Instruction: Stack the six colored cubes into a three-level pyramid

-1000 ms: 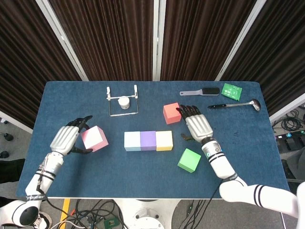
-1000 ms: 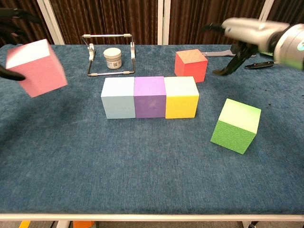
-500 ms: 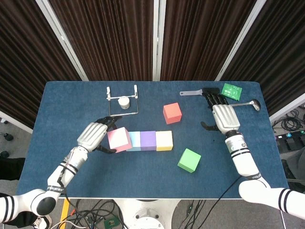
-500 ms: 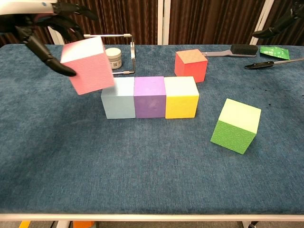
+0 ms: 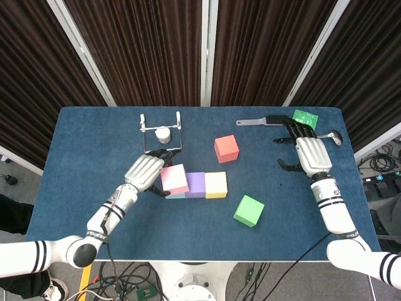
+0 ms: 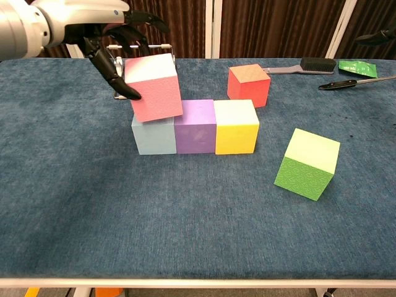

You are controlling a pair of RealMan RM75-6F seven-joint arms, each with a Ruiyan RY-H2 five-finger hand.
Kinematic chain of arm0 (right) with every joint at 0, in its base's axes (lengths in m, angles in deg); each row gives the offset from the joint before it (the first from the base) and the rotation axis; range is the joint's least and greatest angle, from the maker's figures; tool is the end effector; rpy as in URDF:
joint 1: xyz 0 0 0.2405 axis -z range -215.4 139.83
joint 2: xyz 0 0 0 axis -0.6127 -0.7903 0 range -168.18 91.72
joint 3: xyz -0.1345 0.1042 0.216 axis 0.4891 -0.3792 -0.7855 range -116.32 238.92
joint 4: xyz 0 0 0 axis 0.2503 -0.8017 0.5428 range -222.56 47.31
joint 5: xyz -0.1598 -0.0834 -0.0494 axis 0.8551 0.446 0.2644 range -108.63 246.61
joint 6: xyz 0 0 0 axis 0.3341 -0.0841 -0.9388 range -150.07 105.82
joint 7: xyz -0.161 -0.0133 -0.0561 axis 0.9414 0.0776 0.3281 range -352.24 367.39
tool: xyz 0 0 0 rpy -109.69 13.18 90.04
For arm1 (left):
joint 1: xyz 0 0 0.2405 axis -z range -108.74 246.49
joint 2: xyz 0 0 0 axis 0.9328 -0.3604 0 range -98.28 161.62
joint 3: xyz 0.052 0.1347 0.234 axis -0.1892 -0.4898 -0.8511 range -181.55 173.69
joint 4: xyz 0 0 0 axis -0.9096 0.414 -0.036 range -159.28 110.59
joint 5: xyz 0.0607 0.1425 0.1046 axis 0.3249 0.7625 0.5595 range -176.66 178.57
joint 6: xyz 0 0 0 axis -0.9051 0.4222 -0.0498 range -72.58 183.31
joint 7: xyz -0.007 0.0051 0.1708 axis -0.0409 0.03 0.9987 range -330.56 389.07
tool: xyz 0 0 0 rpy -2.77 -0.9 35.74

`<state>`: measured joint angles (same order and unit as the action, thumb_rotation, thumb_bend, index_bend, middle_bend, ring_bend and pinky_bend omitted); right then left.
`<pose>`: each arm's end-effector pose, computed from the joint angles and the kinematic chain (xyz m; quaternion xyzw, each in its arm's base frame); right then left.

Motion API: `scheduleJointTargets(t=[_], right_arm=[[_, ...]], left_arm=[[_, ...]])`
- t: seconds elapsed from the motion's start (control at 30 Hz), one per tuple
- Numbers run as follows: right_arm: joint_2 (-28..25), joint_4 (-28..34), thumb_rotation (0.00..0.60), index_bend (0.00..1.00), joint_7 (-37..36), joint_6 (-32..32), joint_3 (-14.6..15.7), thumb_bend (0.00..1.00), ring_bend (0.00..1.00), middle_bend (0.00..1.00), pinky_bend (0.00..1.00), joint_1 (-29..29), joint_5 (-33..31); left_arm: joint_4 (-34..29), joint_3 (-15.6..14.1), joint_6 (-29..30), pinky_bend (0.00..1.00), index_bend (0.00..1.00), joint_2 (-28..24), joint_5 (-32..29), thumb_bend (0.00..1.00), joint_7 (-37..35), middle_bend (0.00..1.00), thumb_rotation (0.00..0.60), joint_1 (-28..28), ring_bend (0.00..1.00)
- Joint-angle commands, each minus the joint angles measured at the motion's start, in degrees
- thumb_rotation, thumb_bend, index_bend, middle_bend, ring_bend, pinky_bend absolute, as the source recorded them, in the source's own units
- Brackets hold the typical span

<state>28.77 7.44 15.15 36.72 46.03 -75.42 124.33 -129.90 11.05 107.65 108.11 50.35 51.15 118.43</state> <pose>-0.2011 -0.3955 0.1499 0.6174 -0.4423 0.4180 0.4985 -0.0828 0.3715 0.0464 -0.7353 -0.4318 -0.3975 0.3388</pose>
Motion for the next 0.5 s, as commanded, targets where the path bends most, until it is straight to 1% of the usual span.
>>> scheduleJointTargets(t=[0.03,0.37,0.5], right_arm=[[-0.35,-0.01,0.6,0.0,-0.49,-0.14,0.01,0.17,0.0,0.0,0.0,0.34,0.11],[-0.16,-0.57,0.6,0.0,-0.97,-0.77,0.23,0.17,0.0,0.0,0.0,0.76,0.27],[0.03,-0.97,0.6,0.0,-1.35,-0.94,0.29,0.17,0.0,0.0,0.0,0.95,0.38]], left_arm=[[1.06,-0.02,-0.81,0.2,0.08,0.68,0.03,0.11,-0.18,0.47,0.6,1.07,0.11],[4.35,-0.94,-1.72,0.2,0.09,2.65,0.96,0.11,-0.67,0.47,0.6,3.49,0.11],[5.38,-1.49,-2.99,0.2,0.08,2.41,1.75,0.11,-0.97,0.47,0.6,4.28,0.11]])
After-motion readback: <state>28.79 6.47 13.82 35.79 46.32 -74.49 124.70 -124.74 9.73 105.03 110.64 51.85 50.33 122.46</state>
